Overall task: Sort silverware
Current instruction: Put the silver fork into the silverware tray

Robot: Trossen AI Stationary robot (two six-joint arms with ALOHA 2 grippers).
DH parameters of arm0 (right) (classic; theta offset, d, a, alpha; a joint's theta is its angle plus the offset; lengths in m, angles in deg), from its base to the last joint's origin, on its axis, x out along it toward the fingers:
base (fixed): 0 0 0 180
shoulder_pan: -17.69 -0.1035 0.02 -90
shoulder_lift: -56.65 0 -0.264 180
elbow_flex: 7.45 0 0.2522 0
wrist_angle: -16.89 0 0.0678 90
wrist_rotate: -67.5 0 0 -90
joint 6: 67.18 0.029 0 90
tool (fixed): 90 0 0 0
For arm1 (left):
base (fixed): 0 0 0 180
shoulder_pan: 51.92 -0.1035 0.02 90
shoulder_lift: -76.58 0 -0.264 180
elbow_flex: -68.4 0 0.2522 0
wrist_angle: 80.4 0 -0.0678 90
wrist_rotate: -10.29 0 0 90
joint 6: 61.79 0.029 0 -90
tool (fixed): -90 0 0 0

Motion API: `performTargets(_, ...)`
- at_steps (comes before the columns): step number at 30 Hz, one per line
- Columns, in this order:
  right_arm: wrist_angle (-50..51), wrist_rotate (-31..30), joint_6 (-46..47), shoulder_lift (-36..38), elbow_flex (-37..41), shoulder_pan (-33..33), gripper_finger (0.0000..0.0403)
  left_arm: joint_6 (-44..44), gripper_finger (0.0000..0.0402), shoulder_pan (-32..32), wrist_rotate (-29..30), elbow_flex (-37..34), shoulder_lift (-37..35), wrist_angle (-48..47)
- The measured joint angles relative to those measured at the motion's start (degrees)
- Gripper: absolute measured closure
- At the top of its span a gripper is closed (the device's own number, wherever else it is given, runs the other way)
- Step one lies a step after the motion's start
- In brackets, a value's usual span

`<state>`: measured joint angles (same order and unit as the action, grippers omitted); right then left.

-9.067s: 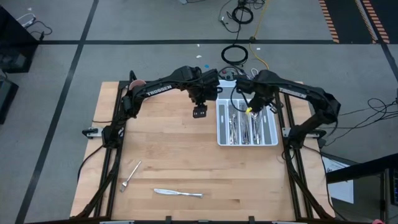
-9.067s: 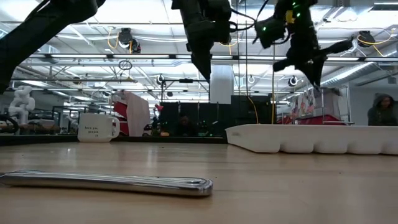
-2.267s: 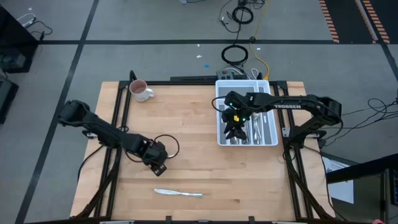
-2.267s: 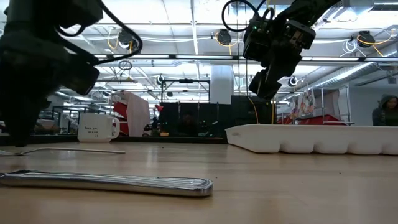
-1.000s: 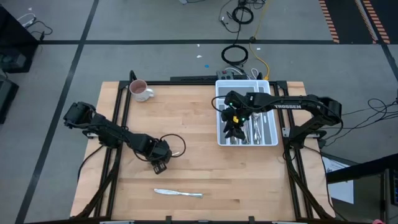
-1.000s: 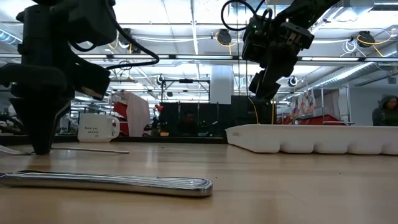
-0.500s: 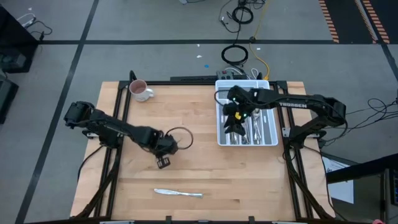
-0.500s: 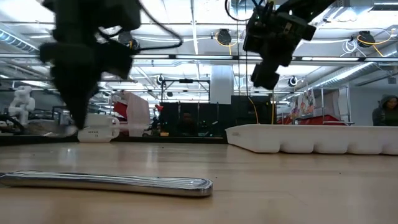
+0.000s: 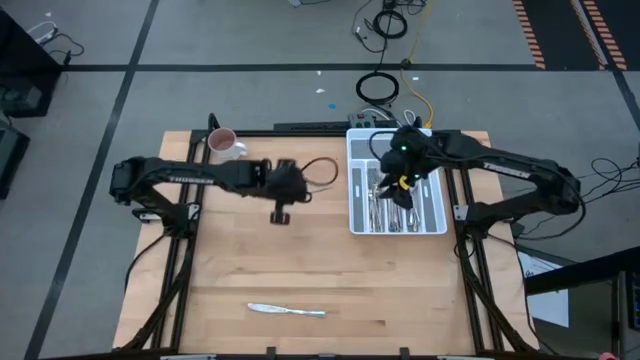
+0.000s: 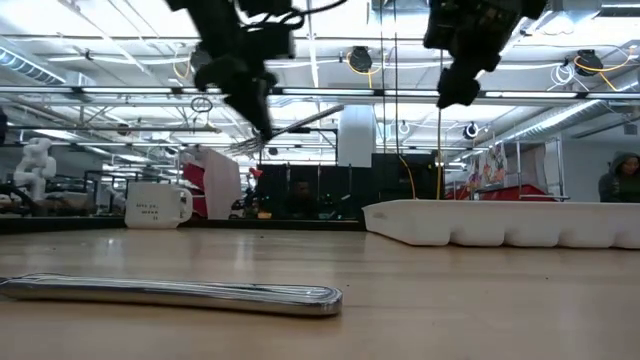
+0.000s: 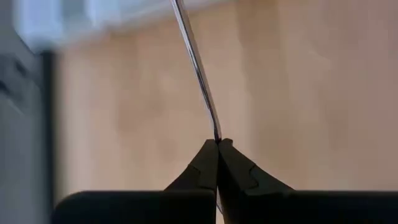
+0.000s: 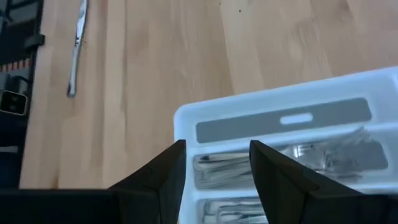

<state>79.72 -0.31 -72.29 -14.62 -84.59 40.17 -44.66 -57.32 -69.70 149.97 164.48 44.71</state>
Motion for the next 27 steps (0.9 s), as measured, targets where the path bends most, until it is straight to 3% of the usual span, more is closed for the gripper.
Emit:
performTargets(8, 1.5, -1.4, 5.6, 7.3, 0.0, 0.0, 0.0234, 41.4, 0.0401, -5.3, -1.6, 9.6, 5.9, 9.4)
performTargets(15, 1.6, -7.3, 8.7, 12.9, 0.0, 0.0, 0.0234, 62.8, 0.0401, -7.3, -3.8, 20.6, 17.0, 8.9)
performTargets(21, 1.5, -8.2, 11.4, 15.3, 0.0, 0.0, 0.0234, 79.4, 0.0401, -7.0, -3.9, 33.4, 28.4, 8.2)
performTargets(27, 1.6, -10.5, 11.5, 15.4, 0.0, 0.0, 0.0234, 89.4, 0.0401, -5.5, -5.4, 47.4, 39.7, 0.6)
